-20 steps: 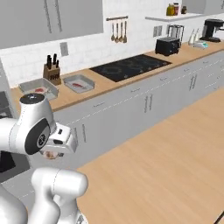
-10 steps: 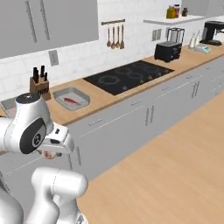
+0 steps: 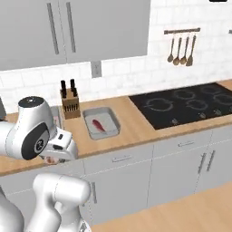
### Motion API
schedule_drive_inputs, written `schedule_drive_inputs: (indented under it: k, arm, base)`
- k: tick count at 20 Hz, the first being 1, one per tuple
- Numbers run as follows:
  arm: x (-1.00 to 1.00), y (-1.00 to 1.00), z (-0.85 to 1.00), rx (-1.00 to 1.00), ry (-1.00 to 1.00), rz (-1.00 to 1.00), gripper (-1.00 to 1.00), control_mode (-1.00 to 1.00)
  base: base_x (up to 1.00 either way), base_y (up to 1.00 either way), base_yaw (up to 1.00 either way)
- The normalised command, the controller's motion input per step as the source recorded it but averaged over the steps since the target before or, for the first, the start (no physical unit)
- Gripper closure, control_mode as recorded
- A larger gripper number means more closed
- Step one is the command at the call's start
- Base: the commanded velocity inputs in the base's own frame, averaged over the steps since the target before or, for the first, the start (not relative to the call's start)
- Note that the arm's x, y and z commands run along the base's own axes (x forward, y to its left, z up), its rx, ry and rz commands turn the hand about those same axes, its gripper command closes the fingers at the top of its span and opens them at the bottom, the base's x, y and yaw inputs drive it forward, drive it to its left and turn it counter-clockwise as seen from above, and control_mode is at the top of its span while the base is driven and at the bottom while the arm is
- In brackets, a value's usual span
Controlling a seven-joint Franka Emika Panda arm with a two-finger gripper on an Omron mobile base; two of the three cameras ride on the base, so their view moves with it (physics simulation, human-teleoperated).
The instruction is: Place one garlic and one steak in each tupperware on the nearby counter, to pack two identical lunches.
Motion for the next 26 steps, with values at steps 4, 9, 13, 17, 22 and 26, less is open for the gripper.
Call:
schedule_drive_inputs:
  k: [4,9,13,17,22,26]
  arm:
    - [0.00,0.00,0.00,0.00,0.00,0.00,1.00,1.00]
    - [0.00,0.00,0.00,0.00,0.00,0.00,1.00,1.00]
    - [0.00,0.00,0.00,0.00,0.00,0.00,1.00,1.00]
    - [0.00,0.00,0.00,0.00,0.00,0.00,1.00,1.00]
    - [0.00,0.00,0.00,0.00,0.00,0.00,1.00,1.00]
    - [0.00,0.00,0.00,0.00,0.00,0.00,1.00,1.00]
  base:
    - [0.68,-0.73,0.66]
    - [0.49,-0.98,0.62]
    - [0.88,-0.65,0.40]
    - [0.91,-0.10,0.17]
    - [0.10,0.00,0.00]
    - [0.00,0.00,0.00]
